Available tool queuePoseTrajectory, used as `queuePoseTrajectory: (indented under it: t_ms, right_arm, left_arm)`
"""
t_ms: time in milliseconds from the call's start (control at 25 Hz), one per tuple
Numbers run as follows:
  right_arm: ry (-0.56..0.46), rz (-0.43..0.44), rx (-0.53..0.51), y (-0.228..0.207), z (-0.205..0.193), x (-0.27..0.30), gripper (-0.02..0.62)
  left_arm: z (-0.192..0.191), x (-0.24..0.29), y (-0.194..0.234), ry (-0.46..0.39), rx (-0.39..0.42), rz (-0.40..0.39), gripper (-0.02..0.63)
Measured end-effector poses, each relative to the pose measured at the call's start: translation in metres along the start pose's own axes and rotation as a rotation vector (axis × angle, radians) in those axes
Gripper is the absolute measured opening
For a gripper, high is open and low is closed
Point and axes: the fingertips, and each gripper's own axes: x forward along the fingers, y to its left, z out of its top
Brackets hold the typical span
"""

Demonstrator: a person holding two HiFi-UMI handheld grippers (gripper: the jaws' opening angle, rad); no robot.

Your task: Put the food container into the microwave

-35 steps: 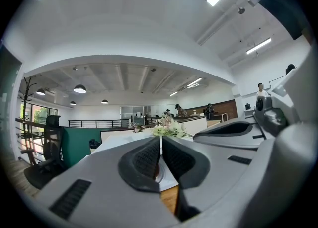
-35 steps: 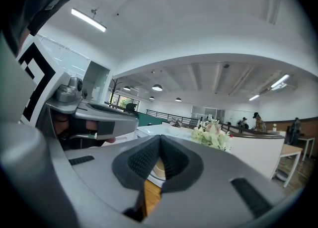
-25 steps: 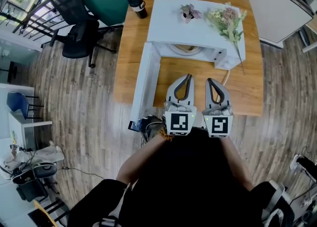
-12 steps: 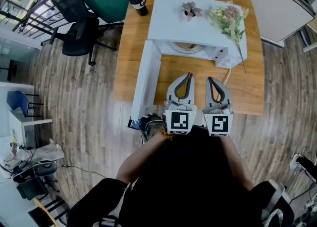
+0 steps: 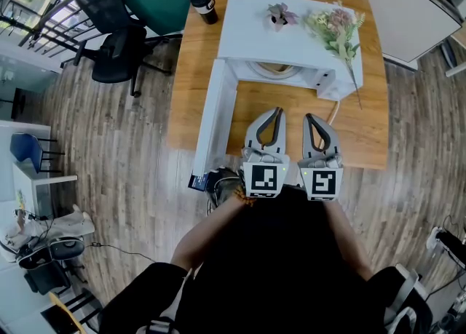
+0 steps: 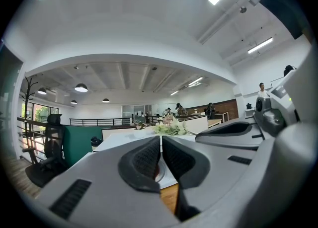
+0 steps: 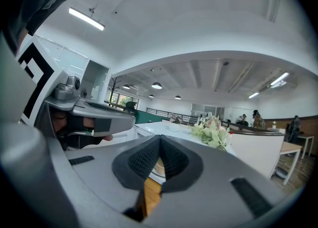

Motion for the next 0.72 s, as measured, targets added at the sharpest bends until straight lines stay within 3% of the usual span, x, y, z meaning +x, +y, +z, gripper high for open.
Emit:
queuePoseTrajectory:
  t_ms: [720]
  right_arm:
    - [0.015,0.016,-0.004,0.0060,-0.0012,-0.0030,0.004]
  left_arm:
    - [-0.0059,-0.0057,-0.0002,0.026,0.008,-0.001,0.032]
